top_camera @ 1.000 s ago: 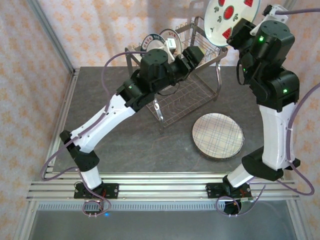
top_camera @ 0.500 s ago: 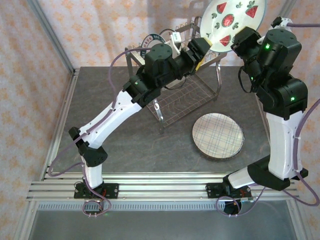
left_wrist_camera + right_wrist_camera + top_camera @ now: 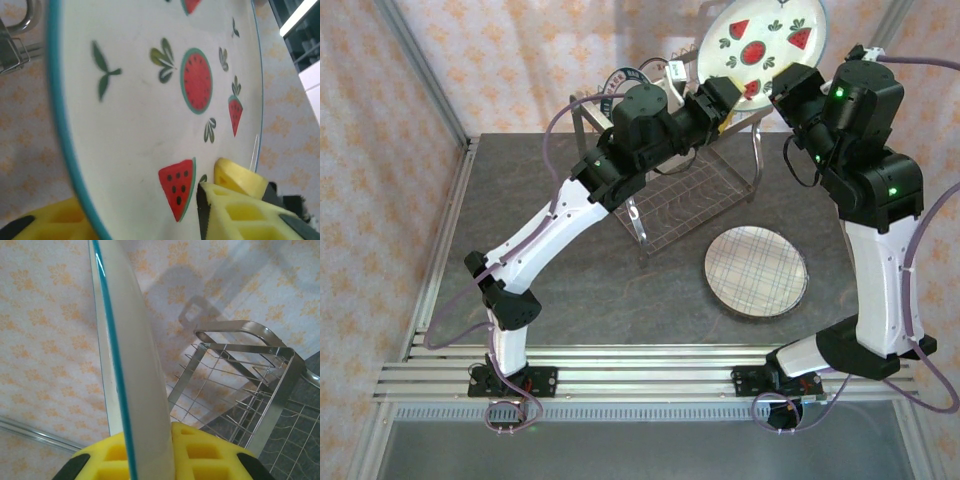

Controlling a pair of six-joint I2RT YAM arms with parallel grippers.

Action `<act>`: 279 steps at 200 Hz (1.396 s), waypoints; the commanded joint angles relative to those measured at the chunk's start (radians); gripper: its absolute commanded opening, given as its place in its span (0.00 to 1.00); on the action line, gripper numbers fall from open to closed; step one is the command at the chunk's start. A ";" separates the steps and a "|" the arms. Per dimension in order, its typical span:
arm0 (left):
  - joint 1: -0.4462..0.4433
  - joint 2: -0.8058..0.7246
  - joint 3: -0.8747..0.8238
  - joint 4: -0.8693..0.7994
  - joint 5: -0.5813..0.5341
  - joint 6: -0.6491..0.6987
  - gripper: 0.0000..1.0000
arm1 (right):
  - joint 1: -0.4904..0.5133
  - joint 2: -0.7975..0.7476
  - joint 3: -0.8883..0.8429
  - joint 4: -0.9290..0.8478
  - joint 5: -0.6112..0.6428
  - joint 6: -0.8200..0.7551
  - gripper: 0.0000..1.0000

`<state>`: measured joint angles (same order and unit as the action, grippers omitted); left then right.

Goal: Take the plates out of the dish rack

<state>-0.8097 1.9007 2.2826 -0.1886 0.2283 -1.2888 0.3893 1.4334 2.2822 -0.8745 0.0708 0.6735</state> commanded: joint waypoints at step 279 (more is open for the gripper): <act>0.298 -0.417 -0.388 0.314 0.033 0.013 0.00 | -0.017 0.161 0.244 0.119 -0.432 -0.271 0.68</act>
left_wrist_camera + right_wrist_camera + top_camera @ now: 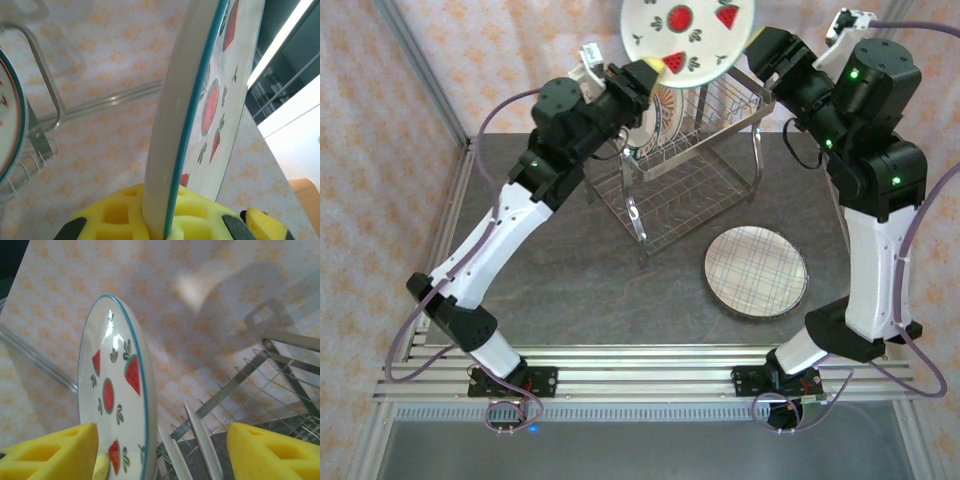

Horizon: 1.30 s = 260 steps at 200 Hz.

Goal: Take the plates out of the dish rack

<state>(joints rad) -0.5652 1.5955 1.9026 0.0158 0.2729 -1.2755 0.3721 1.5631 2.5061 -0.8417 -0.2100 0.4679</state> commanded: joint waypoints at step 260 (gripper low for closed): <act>0.398 -1.088 -1.103 -0.466 -0.223 0.027 0.00 | 0.370 0.025 -0.330 0.180 -0.385 -0.837 0.69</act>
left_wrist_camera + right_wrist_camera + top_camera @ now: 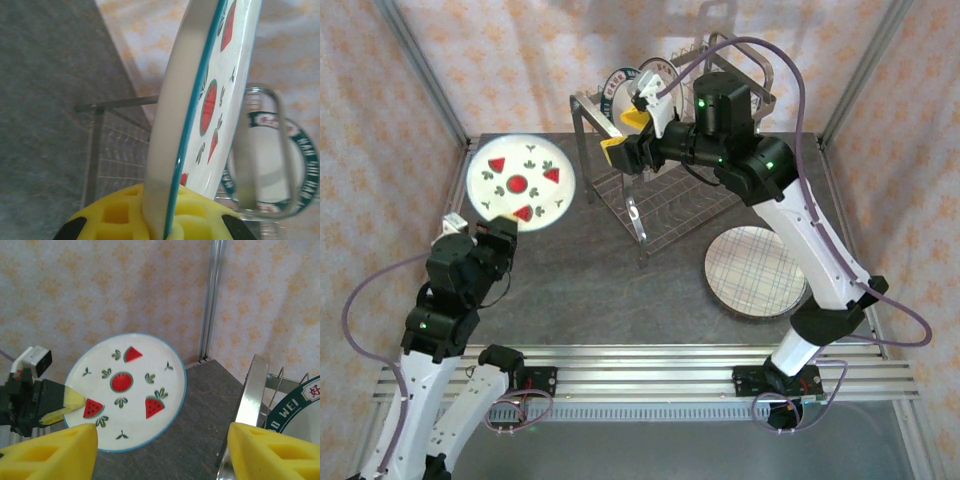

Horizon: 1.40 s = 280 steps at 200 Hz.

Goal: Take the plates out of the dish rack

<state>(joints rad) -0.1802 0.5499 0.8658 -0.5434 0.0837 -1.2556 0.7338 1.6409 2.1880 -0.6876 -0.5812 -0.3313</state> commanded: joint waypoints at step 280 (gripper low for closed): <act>0.013 0.062 -0.606 0.399 0.087 -0.097 0.00 | 0.009 -0.105 -0.126 0.034 -0.006 -0.050 0.70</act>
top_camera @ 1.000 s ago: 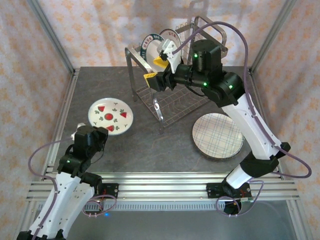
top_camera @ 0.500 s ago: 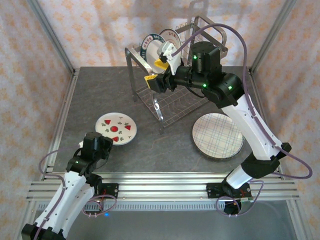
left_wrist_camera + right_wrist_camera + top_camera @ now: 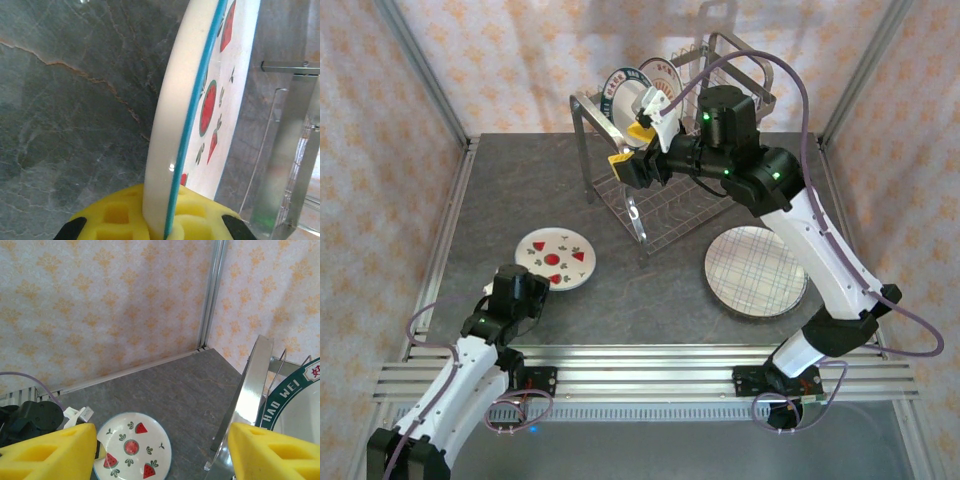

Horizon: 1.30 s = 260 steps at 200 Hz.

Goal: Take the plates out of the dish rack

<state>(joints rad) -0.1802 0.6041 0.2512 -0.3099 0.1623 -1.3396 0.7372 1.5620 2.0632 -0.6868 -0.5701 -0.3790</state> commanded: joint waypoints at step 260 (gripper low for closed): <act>0.013 0.211 0.250 -0.387 -0.097 -0.028 0.72 | 0.005 -0.083 -0.028 0.119 0.285 0.069 0.71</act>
<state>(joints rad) -0.1802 0.8253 0.3962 -0.5018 0.1398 -1.3808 0.7383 1.5185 2.0304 -0.6468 -0.4274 -0.3393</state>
